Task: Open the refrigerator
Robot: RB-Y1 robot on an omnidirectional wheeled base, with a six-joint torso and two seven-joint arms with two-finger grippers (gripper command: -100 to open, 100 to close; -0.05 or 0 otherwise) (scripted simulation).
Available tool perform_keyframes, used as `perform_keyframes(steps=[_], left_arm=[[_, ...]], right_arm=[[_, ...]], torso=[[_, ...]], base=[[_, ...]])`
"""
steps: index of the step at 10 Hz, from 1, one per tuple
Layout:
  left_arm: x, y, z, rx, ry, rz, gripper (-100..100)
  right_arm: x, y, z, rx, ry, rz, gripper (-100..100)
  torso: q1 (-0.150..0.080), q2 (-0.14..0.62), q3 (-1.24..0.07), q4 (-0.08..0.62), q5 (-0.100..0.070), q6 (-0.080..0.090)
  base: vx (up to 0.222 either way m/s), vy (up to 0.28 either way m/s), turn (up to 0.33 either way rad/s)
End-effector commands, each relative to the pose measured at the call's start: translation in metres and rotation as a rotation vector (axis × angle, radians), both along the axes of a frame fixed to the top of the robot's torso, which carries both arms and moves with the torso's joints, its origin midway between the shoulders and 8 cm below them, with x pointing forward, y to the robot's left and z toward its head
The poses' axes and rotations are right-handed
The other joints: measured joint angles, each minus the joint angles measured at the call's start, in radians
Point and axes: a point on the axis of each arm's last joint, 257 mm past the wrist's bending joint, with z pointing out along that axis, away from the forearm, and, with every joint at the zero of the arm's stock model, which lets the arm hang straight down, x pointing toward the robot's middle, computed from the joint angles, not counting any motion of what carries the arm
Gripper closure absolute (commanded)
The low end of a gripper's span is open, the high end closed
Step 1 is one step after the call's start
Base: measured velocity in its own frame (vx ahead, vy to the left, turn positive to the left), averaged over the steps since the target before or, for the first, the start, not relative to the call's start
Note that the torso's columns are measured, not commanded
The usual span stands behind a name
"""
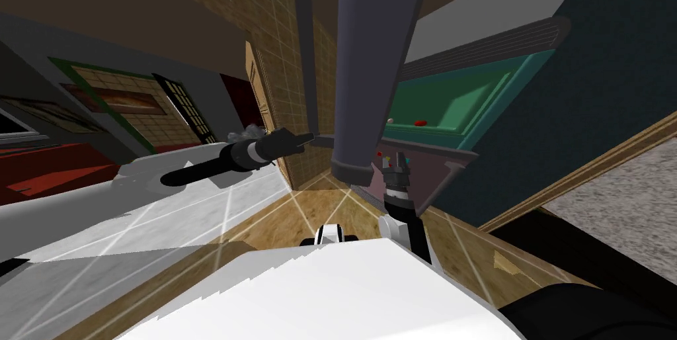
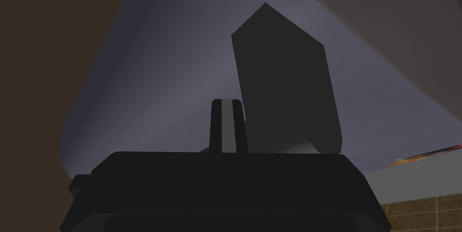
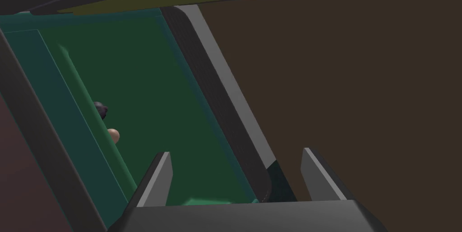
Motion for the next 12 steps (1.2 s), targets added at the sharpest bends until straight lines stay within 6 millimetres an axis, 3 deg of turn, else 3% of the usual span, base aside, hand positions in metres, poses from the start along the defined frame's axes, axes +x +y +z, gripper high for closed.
perform_keyframes(steps=[1, 2, 3, 5, 6, 7, 12], left_arm=[[0.025, 0.007, 0.014, -0.044, -0.02, 0.042, 100], [0.011, 0.002, 0.031, -0.046, -0.015, 0.005, -100], [0.011, 0.002, 0.031, -0.046, -0.015, 0.005, -100], [0.008, 0.004, 0.058, -0.065, -0.015, 0.001, -100], [0.002, 0.0, 0.049, -0.056, -0.017, -0.021, -100], [-0.002, -0.001, 0.053, -0.06, -0.024, -0.03, 0], [-0.011, -0.004, 0.053, -0.059, -0.028, -0.054, 0]], right_arm=[[0.0, 0.0, 0.0, 0.0, 0.0, 0.0, 0], [0.0, 0.0, 0.0, 0.0, 0.0, 0.0, 0], [0.0, 0.0, 0.0, 0.0, 0.0, 0.0, 0], [0.0, 0.0, 0.0, 0.001, 0.0, 0.0, 0], [0.0, 0.0, 0.0, 0.001, 0.0, 0.0, 0], [0.0, 0.0, 0.0, 0.001, 0.0, 0.0, 0], [0.0, 0.0, 0.0, 0.001, 0.0, 0.0, 0]], torso=[[-0.007, 0.002, 0.003, 0.001, 0.0, -0.003], [-0.02, 0.004, 0.004, 0.002, -0.006, -0.002], [-0.021, 0.011, 0.01, 0.003, -0.007, -0.002], [-0.014, 0.013, 0.014, 0.001, -0.004, -0.001], [-0.013, 0.01, 0.009, 0.002, -0.004, 0.0], [-0.012, 0.008, 0.011, -0.002, -0.003, -0.001], [0.0, 0.027, 0.026, 0.007, 0.003, -0.006]], base=[[0.014, 0.084, -0.035], [-0.009, 0.076, 0.091], [-0.007, 0.066, 0.046], [0.003, 0.036, 0.039], [-0.023, 0.036, 0.047], [-0.04, 0.023, 0.029], [-0.018, 0.009, 0.019]])
